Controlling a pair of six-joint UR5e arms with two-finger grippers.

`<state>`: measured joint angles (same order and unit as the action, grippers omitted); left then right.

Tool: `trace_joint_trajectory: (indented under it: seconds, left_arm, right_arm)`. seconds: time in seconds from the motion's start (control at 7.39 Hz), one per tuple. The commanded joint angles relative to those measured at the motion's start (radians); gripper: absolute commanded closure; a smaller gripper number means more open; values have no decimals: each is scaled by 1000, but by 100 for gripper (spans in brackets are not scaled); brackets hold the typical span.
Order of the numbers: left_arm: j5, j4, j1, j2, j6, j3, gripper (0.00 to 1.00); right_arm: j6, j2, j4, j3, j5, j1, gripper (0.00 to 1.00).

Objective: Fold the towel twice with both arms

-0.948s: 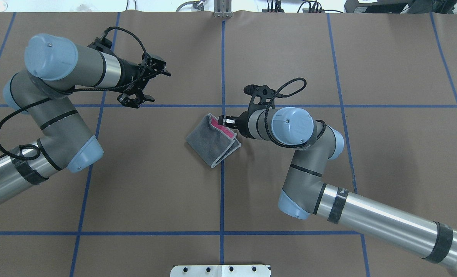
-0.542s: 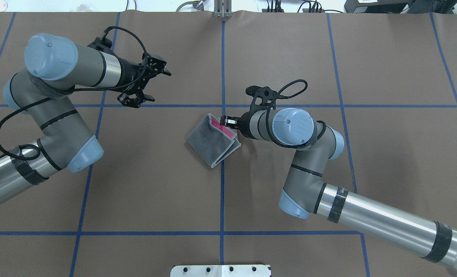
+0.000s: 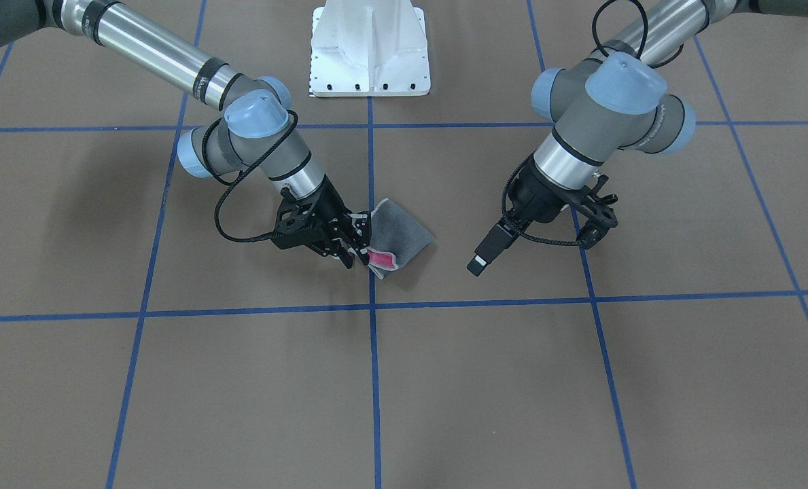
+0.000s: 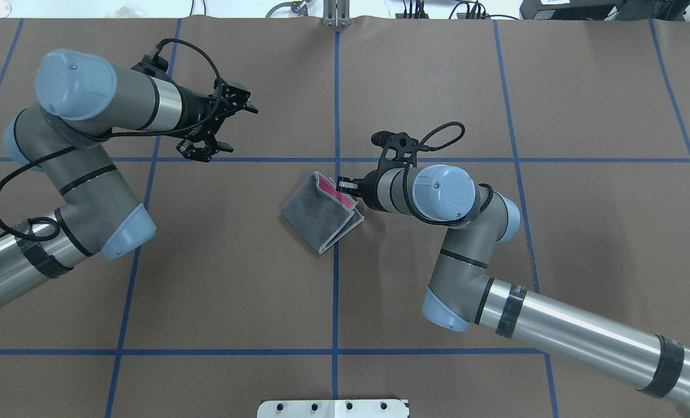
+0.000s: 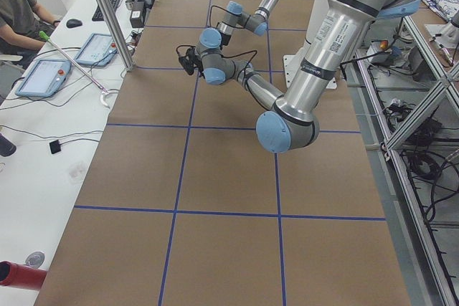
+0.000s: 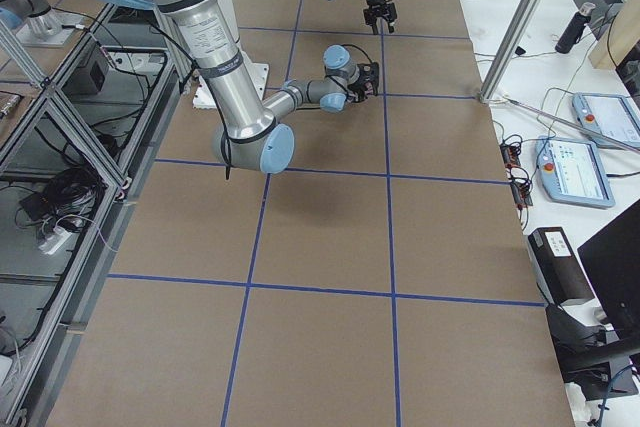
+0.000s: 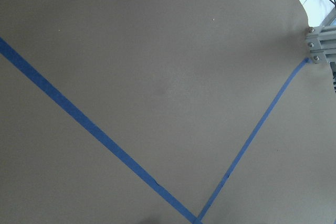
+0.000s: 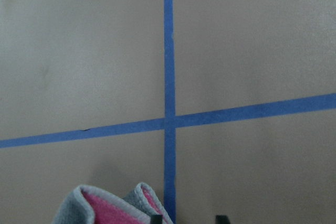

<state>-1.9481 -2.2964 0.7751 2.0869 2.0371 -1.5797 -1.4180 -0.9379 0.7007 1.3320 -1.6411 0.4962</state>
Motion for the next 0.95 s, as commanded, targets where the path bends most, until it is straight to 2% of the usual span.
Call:
trace_joint_trajectory:
  seconds: [0.0, 0.27, 0.41, 0.54, 0.81]
  left_arm:
    - [0, 2, 1, 1, 0, 1, 9]
    - [0, 2, 1, 2, 0, 3, 9]
    - [0, 3, 1, 2, 0, 3, 9]
    - [0, 2, 1, 2, 0, 3, 9]
    - [0, 3, 1, 2, 0, 3, 9]
  right_arm:
    - [-1, -13, -6, 7, 0, -1, 74]
    - [-1, -21, -7, 9, 1, -4, 78]
    - [-2, -19, -6, 21, 1, -7, 73]
    - [-2, -16, -7, 22, 1, -7, 48]
    - [-2, -24, -7, 29, 1, -7, 37]
